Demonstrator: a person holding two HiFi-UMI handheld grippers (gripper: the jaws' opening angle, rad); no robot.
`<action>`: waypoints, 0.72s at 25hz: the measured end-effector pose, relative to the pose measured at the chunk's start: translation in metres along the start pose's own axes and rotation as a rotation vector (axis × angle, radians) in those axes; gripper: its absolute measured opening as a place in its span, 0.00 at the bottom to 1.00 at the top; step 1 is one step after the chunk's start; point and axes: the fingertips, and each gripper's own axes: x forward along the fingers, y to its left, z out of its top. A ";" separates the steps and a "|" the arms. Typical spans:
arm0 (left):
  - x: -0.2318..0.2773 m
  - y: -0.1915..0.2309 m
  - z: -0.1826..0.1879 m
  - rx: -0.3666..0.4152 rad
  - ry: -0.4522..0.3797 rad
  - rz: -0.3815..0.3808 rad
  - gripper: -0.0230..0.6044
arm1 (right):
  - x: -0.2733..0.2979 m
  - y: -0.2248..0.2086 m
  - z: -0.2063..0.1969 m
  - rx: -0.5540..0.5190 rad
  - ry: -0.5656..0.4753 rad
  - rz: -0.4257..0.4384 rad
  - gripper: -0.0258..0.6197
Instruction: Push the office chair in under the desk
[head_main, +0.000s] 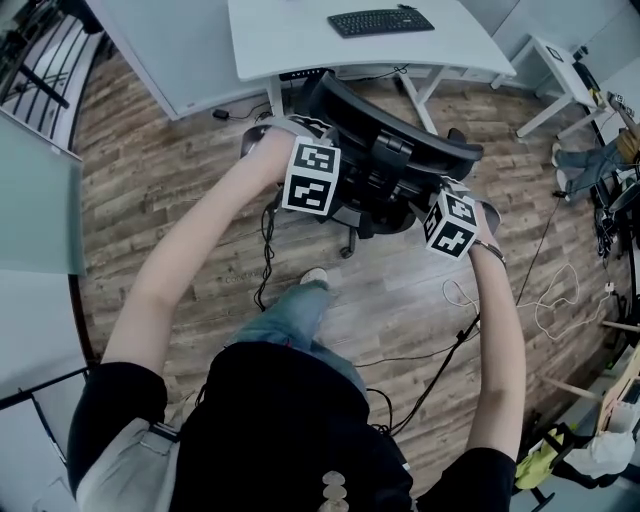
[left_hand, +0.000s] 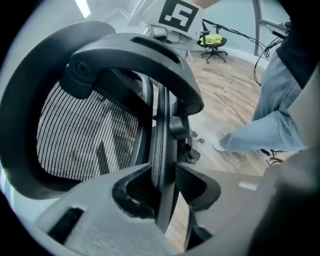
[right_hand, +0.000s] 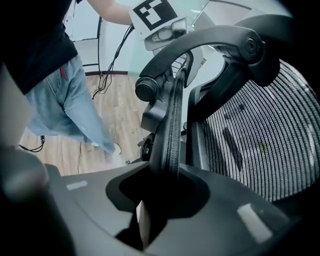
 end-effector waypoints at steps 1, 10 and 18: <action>0.004 0.007 0.002 -0.005 -0.001 0.007 0.24 | 0.002 -0.007 -0.005 -0.005 -0.001 0.002 0.19; 0.051 0.086 0.013 -0.062 0.020 0.053 0.25 | 0.033 -0.093 -0.052 -0.074 -0.034 -0.004 0.19; 0.102 0.175 0.029 -0.154 0.066 0.073 0.25 | 0.066 -0.197 -0.109 -0.166 -0.077 0.051 0.19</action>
